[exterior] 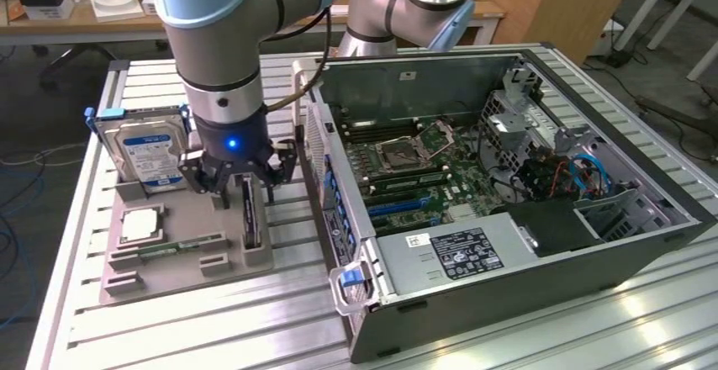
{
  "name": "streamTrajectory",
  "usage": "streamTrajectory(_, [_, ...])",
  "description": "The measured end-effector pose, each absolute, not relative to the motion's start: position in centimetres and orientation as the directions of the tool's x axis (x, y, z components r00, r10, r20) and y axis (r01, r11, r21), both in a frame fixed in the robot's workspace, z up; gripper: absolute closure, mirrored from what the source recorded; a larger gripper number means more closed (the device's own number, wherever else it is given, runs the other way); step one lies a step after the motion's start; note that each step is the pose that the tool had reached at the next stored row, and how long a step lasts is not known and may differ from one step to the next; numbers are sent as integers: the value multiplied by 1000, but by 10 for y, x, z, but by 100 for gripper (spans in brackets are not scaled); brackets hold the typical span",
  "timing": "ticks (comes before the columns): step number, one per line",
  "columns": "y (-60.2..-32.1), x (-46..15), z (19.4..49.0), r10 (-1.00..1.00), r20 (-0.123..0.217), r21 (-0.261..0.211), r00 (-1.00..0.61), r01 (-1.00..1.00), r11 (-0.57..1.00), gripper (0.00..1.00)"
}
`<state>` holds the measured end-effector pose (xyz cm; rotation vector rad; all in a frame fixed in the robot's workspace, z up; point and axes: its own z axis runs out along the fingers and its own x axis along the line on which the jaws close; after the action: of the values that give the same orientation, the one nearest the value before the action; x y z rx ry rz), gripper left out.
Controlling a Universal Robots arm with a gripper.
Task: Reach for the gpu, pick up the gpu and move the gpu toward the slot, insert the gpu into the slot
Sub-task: 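Pick up the gpu and move the gpu toward the slot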
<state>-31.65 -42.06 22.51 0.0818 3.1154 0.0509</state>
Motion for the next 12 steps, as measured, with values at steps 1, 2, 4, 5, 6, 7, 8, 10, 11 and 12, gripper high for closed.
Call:
streamTrajectory(1, [-421,-316,224,53,-24,33,-998,52,998,35])
streamTrajectory(2, [-421,-316,223,53,-24,33,-998,52,998,35])
streamTrajectory(4, [-421,-317,223,53,-24,33,-998,52,998,35])
streamTrajectory(5, [-421,-317,222,53,-24,33,-998,52,998,35])
streamTrajectory(6, [-421,-317,222,53,-24,33,-998,52,998,35])
streamTrajectory(7, [-421,-317,222,53,-24,33,-998,52,998,35])
streamTrajectory(8, [-421,-317,222,53,-24,33,-998,52,998,35])
streamTrajectory(10, [-421,-317,222,53,-24,33,-998,52,998,35])
streamTrajectory(11, [-421,-317,222,53,-24,33,-998,52,998,35])
streamTrajectory(12, [-421,-317,222,53,-24,33,-998,52,998,35])
